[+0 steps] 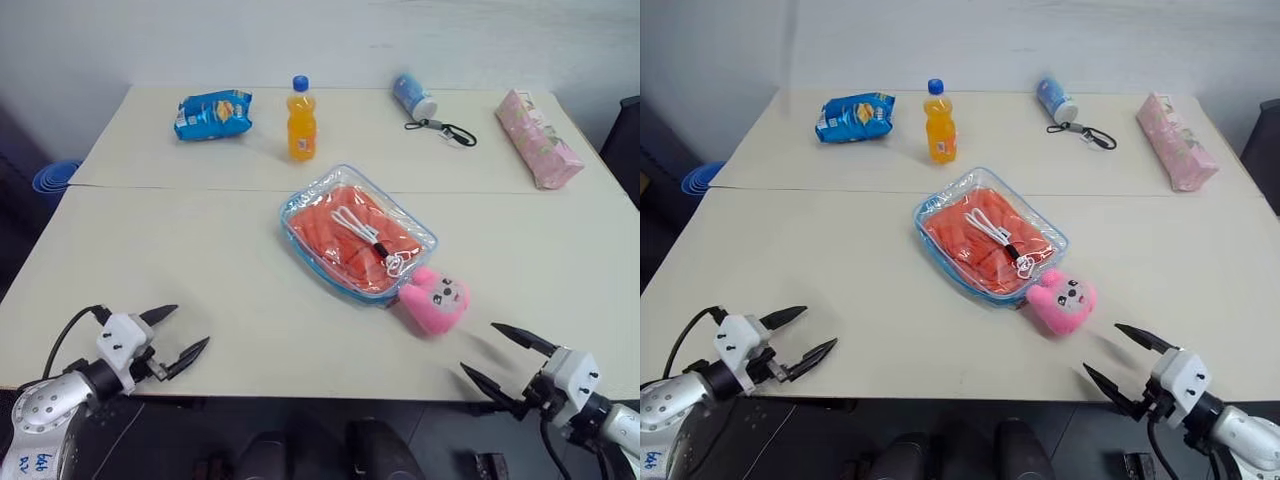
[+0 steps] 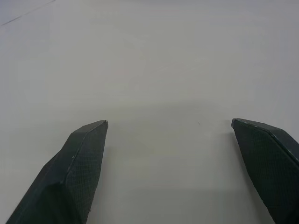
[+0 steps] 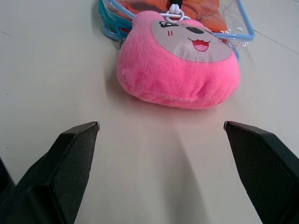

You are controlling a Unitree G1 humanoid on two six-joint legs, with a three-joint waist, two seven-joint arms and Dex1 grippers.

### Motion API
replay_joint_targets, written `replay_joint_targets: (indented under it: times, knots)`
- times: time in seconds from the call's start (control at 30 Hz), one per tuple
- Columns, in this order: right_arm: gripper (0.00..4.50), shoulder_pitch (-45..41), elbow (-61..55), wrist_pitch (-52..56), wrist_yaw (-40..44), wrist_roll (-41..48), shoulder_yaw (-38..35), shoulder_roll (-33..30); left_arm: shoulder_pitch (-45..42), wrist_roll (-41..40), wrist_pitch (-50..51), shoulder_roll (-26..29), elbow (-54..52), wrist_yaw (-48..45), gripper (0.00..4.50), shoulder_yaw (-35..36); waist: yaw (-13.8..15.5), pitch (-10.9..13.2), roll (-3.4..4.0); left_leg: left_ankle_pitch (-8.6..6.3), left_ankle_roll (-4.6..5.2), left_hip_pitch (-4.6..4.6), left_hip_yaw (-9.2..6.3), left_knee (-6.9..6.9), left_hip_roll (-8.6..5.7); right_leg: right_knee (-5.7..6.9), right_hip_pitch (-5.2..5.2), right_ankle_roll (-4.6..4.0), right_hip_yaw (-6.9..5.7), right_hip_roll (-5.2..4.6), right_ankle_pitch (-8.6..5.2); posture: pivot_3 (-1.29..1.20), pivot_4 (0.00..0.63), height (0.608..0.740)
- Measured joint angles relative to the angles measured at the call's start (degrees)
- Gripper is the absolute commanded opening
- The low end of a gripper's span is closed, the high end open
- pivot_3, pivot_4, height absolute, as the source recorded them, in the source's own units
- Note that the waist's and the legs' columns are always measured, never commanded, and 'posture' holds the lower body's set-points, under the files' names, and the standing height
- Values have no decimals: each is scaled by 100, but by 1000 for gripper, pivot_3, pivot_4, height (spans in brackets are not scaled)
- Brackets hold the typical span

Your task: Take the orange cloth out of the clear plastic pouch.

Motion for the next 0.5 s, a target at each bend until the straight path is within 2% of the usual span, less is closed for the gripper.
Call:
replay_joint_targets:
  times: [0.5]
  knots:
    - [4500,-142,-49,58,22,3,34,32,-7,-56,-7,0,14,-110,4469,3,4,0,0,0,0,1,0,1,0,2,0,1,-1,0,1,0,150,740]
